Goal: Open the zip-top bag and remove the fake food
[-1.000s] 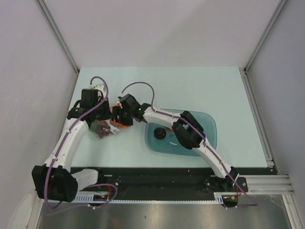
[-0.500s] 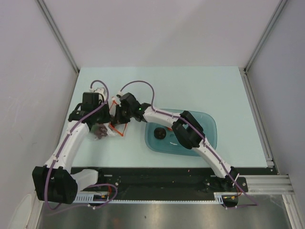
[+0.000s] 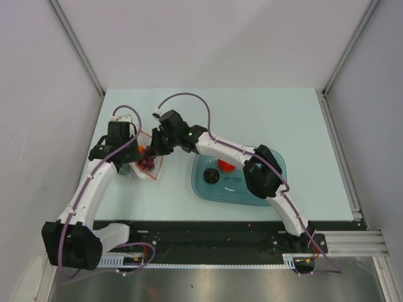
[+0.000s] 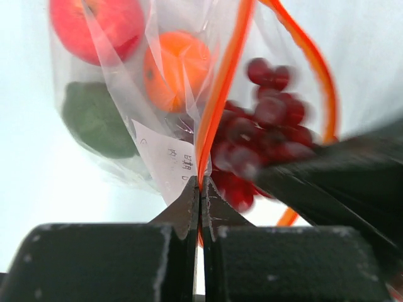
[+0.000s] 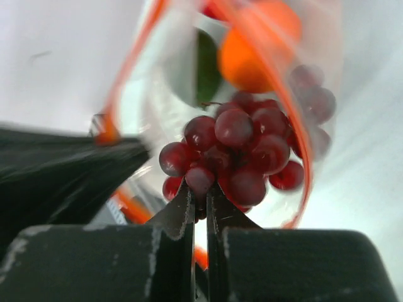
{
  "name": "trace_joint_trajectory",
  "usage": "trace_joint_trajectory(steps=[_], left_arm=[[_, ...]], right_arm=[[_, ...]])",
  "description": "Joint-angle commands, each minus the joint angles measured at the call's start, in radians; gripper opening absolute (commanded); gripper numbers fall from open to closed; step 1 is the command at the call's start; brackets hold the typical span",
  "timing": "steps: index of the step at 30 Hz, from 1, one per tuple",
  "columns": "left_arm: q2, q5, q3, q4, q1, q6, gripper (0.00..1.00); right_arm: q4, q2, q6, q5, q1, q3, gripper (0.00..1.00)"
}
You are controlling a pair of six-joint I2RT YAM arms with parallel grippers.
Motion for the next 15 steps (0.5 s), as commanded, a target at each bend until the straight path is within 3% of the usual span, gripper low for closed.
trace_joint_trajectory(steps=[1, 11, 15], left_arm=[[-0.005, -0.054, 0.046, 0.003, 0.012, -0.015, 0.0], [-0.033, -0.091, 0.008, -0.007, 0.028, -0.01, 0.0], [-0.048, -0.088, -0.001, -0.006, 0.036, -0.004, 0.0]], right_arm=[[-0.027, -0.155, -0.052, 0.008, -0.003, 0.01, 0.0], [-0.104, -0.307, -0.063, 0.081, -0.018, -0.012, 0.0], [-0.155, -0.438, -0.065, 0.129, -0.053, -0.088, 0.0]])
